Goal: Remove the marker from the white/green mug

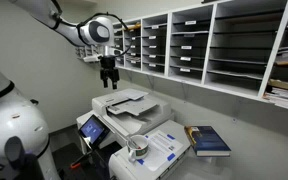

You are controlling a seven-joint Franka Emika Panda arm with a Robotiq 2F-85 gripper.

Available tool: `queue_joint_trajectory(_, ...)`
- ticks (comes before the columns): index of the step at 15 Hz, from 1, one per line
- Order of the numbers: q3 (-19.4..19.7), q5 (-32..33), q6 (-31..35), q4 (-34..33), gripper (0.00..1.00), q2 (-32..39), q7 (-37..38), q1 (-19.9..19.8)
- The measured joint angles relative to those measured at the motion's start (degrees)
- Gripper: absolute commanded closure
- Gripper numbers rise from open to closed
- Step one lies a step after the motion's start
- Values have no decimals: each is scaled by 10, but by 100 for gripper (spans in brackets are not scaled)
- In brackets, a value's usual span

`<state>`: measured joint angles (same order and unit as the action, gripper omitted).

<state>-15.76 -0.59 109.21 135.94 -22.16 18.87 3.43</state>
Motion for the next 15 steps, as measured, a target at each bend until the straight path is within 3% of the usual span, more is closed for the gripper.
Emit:
queue_joint_trajectory(6,1,0,0,0,0,0,0,1)
queue_joint_trajectory(9,10,11,12,5,0,5,50,-10)
queue_joint_trajectory(15,88,18,119,43,0,72,121,-79)
